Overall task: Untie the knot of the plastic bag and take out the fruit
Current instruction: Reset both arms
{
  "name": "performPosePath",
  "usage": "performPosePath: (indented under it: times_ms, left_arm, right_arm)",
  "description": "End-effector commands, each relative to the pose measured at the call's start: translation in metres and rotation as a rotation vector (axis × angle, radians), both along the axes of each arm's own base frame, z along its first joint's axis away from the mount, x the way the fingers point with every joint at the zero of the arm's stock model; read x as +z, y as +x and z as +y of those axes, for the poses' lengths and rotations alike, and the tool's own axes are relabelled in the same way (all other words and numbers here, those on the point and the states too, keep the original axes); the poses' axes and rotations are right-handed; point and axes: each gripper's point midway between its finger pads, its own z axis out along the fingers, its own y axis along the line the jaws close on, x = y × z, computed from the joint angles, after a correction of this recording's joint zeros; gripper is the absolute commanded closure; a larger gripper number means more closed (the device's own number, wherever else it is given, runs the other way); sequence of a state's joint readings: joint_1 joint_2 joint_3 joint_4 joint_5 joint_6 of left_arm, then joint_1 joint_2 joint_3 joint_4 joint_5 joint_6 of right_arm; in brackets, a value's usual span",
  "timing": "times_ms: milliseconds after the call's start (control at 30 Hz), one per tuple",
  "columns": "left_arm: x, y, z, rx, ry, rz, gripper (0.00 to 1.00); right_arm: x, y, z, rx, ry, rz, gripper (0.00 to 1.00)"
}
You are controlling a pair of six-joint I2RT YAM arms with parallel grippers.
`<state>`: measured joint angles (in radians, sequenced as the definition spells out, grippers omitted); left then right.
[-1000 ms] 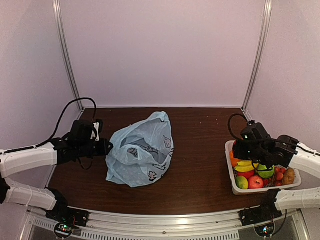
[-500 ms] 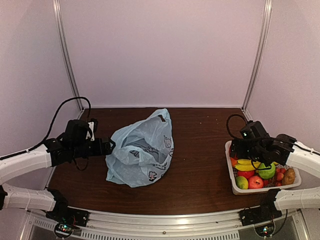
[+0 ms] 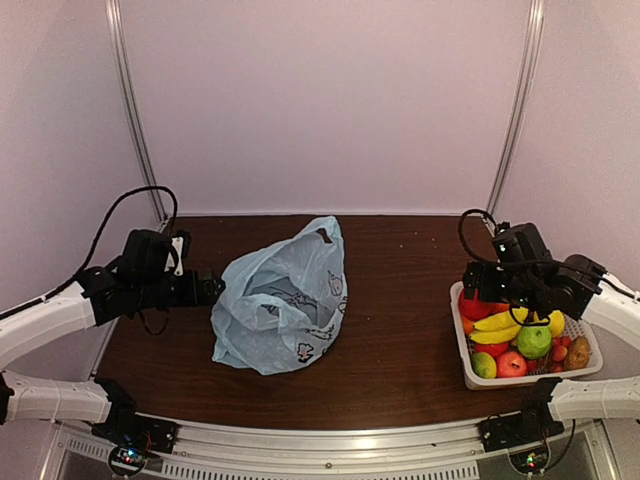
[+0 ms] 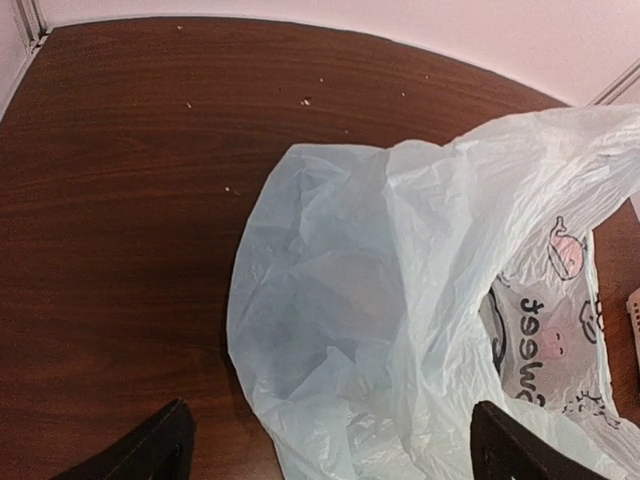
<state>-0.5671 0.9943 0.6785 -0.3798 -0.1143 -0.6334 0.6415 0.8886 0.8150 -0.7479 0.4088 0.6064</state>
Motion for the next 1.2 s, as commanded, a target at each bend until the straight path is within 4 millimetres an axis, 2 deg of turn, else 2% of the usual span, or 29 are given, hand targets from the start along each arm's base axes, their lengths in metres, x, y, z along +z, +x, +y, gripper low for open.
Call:
performPosePath:
  times_ms: [0, 133, 333, 400, 500, 600, 700, 833, 1167]
  left_arm:
    - [0.025, 0.013, 0.013, -0.003, 0.038, -0.033, 0.03]
    - [0.037, 0.024, 0.040, 0.029, 0.053, -0.046, 0.03]
    - [0.044, 0.029, 0.098, 0.125, 0.044, -0.033, 0.03]
    - [0.051, 0.026, 0.112, 0.157, 0.053, -0.045, 0.03]
    - [0.066, 0.020, 0.128, 0.203, 0.101, -0.114, 0.03]
    - [0.089, 0.009, 0.143, 0.262, 0.155, -0.227, 0.02]
    - [0.108, -0.001, 0.146, 0.271, 0.159, -0.327, 0.03]
    - [0.125, -0.010, 0.148, 0.284, 0.162, -0.408, 0.02]
    - [0.127, -0.013, 0.152, 0.303, 0.170, -0.416, 0.03]
  right_arm:
    - [0.006, 0.018, 0.004, 0.060, -0.042, 0.027, 0.01]
    - [0.010, 0.037, -0.007, 0.057, -0.019, 0.028, 0.01]
    - [0.017, 0.049, -0.054, -0.034, 0.008, 0.015, 0.01]
    - [0.026, 0.048, -0.071, -0.074, 0.011, -0.015, 0.01]
    - [0.049, 0.042, -0.088, -0.103, 0.002, -0.113, 0.01]
    - [0.072, 0.034, -0.093, -0.094, -0.007, -0.232, 0.01]
    - [0.092, 0.026, -0.089, -0.061, -0.001, -0.364, 0.01]
    - [0.101, 0.016, -0.090, -0.050, -0.004, -0.451, 0.01]
    - [0.106, 0.012, -0.088, -0.043, 0.005, -0.481, 0.01]
